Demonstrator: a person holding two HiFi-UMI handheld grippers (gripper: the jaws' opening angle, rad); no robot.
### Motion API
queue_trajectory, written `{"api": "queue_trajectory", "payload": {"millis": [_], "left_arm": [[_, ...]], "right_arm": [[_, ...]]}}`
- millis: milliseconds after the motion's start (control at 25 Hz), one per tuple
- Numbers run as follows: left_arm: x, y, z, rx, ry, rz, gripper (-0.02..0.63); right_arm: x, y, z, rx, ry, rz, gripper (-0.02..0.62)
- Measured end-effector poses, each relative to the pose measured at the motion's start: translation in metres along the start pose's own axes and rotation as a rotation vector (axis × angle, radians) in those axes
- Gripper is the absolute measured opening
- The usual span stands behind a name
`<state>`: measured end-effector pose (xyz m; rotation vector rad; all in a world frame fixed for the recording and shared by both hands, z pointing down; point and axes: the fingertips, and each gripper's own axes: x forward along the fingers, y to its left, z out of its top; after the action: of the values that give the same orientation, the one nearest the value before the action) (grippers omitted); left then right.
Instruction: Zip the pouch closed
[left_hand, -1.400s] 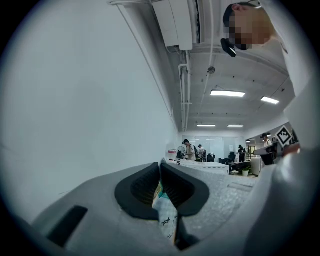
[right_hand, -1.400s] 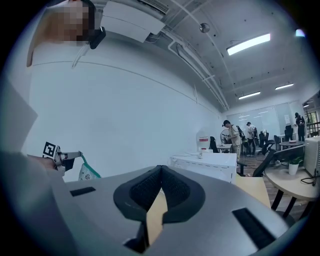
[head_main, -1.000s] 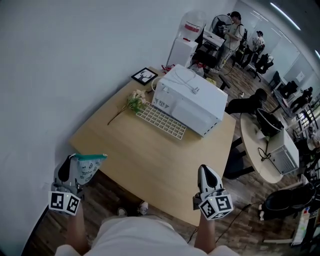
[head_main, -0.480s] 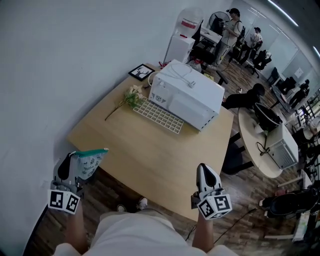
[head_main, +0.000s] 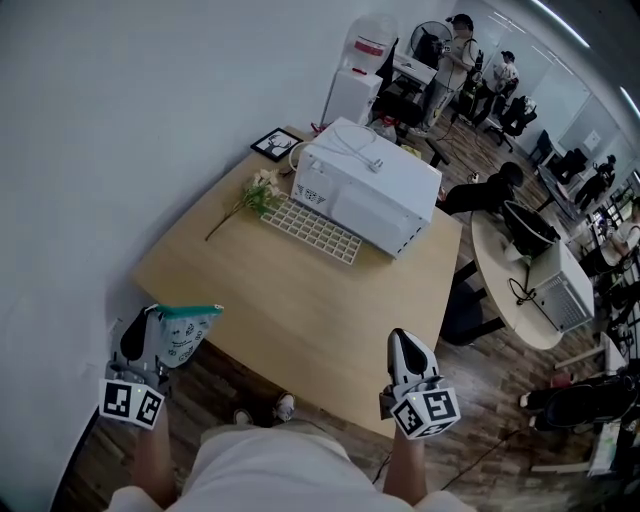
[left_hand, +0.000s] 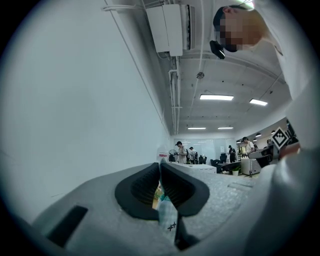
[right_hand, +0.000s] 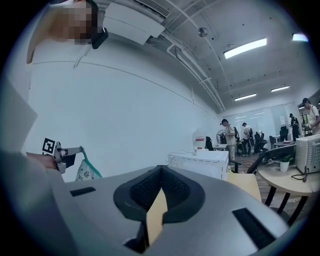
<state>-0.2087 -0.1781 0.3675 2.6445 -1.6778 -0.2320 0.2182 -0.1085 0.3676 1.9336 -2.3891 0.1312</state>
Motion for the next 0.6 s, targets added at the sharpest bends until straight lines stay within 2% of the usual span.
{"api": "queue_trajectory", "payload": {"millis": [600], "left_arm": [[-0.014,-0.012,-0.015,-0.023,0.004,-0.066,0.023]], "right_arm": [[-0.014,0.028,-0.003,-0.037,0.004,-0.005,0.0]]}}
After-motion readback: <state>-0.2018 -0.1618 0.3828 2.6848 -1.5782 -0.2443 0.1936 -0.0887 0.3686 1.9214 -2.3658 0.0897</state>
